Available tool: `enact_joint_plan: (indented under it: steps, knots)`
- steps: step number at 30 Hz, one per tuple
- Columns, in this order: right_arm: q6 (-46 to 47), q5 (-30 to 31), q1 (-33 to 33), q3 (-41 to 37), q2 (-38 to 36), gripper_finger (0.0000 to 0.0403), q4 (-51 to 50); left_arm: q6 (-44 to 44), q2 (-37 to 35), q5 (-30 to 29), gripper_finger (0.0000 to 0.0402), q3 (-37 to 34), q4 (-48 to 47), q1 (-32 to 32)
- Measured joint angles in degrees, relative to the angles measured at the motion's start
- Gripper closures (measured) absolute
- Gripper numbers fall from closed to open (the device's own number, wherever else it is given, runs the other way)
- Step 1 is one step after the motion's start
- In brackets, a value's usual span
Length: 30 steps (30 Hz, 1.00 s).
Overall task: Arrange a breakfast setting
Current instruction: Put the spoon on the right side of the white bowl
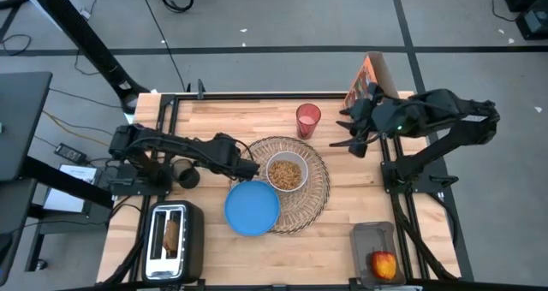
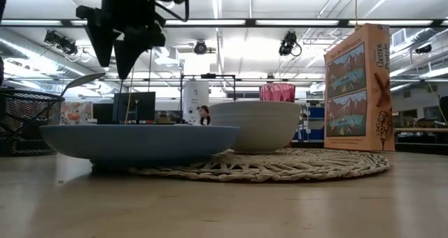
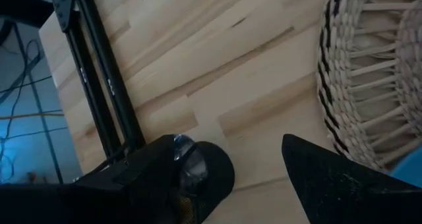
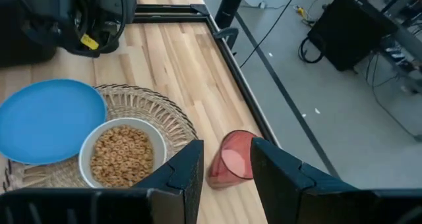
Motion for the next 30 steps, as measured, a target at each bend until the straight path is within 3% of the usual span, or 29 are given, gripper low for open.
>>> enact_joint_plan:
  steps: [4,10,19,25,30]
  knots:
    - [-1.3,-1.2,-0.8,0.0,-2.0,0.0270,-0.4,0.6,0.1,0.7,0.0116,0.0,0.1,0.3]
    - [-3.7,-2.6,-1.8,0.0,-4.3,0.0270,-0.5,12.3,-0.7,1.1,0.0116,0.0,0.2,0.9]
    - [-4.3,-2.7,-2.3,0.0,-6.3,0.0270,-1.0,39.7,-0.7,1.2,0.0116,0.0,0.2,4.5]
    - [0.0,-5.9,-2.3,0.0,-7.1,0.0270,-5.1,52.2,-6.0,8.8,0.0116,0.1,0.2,6.4]
    - [4.5,-7.3,-2.3,0.0,-7.1,0.0270,-5.3,60.3,-14.2,18.0,0.0116,0.4,0.1,13.8]
